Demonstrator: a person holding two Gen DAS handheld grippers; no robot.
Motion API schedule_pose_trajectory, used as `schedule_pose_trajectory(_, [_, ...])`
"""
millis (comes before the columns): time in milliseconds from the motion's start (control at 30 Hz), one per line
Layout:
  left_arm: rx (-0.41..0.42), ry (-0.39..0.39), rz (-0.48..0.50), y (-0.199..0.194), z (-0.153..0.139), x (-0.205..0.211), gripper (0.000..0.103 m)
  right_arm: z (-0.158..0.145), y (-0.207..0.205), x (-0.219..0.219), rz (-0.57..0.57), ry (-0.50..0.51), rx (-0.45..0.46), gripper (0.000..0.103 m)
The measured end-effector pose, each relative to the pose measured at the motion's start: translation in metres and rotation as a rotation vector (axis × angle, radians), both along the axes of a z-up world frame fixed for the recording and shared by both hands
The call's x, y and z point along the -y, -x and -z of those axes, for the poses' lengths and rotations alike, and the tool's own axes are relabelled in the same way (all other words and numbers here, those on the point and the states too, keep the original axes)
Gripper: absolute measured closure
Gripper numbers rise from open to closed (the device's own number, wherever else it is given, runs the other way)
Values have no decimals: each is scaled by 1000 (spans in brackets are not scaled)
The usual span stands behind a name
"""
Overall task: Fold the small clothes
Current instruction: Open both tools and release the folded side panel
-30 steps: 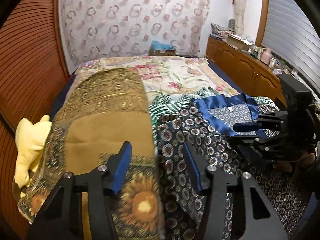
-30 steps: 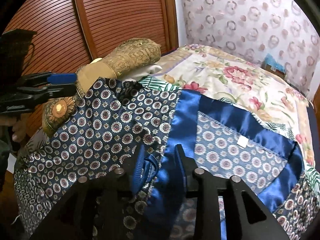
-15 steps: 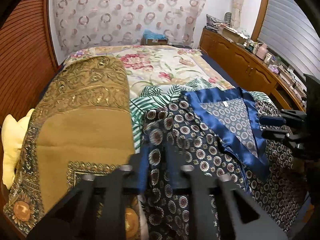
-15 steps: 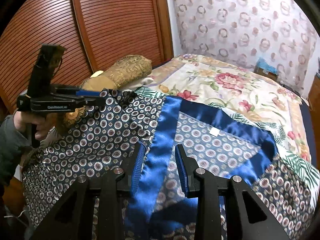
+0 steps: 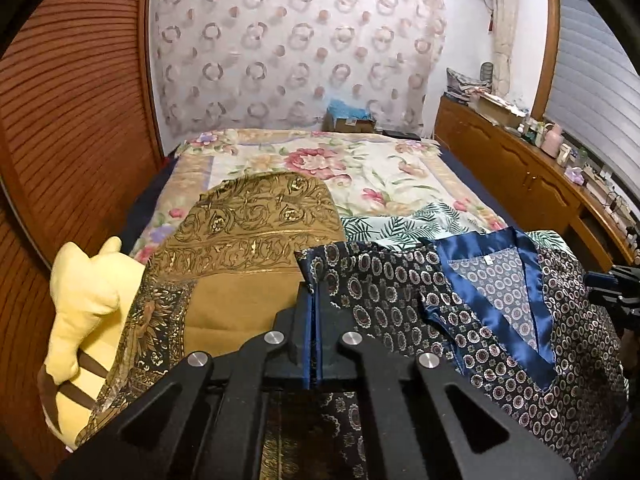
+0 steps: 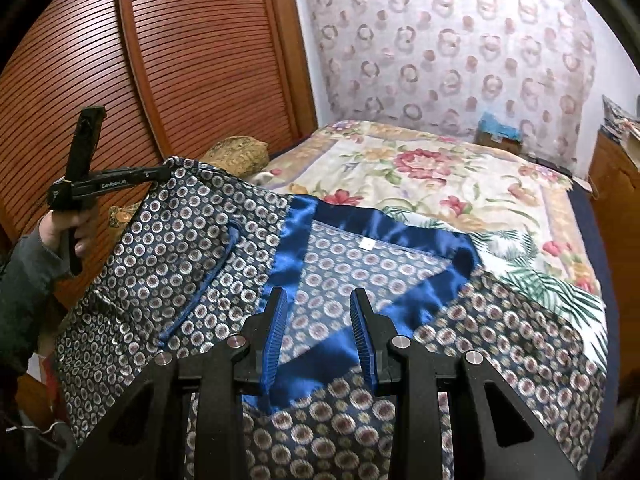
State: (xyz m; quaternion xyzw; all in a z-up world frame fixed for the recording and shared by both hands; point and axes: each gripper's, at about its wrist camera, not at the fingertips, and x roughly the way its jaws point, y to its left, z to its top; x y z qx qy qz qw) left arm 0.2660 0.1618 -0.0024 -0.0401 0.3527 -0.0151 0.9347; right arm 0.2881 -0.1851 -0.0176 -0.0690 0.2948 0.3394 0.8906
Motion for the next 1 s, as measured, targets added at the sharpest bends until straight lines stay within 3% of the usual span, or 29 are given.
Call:
schedule_pose_trajectory(300, [-16, 20, -5, 0, 10, -8, 101, -3, 24, 21, 66, 1, 4, 69])
schedule_pose_trajectory(333, [-9, 22, -6, 2, 8, -7, 97, -3, 30, 22, 76, 5, 9, 69])
schedule_pose_trajectory(433, [27, -6, 4, 14, -1, 0, 75, -8, 40, 25, 102, 7, 18, 69])
schedule_pose_trajectory(500, [56, 0, 18, 23, -8, 4, 55, -9, 46, 29, 115, 6, 23, 69])
schedule_pose_trajectory(567, [85, -7, 20, 34, -15, 10, 26, -11, 54, 34, 130, 6, 29, 69])
schedule_pose_trajectory(600, [98, -8, 20, 39, -19, 12, 20, -12, 58, 36, 137, 5, 33, 69])
schedule_pose_trajectory(733, [137, -48, 8, 60, -27, 24, 16, -14, 78, 47, 156, 2, 50, 67])
schedule_pose_trajectory(1000, [122, -39, -1, 96, -17, 47, 16, -8, 116, 59, 193, 4, 88, 61])
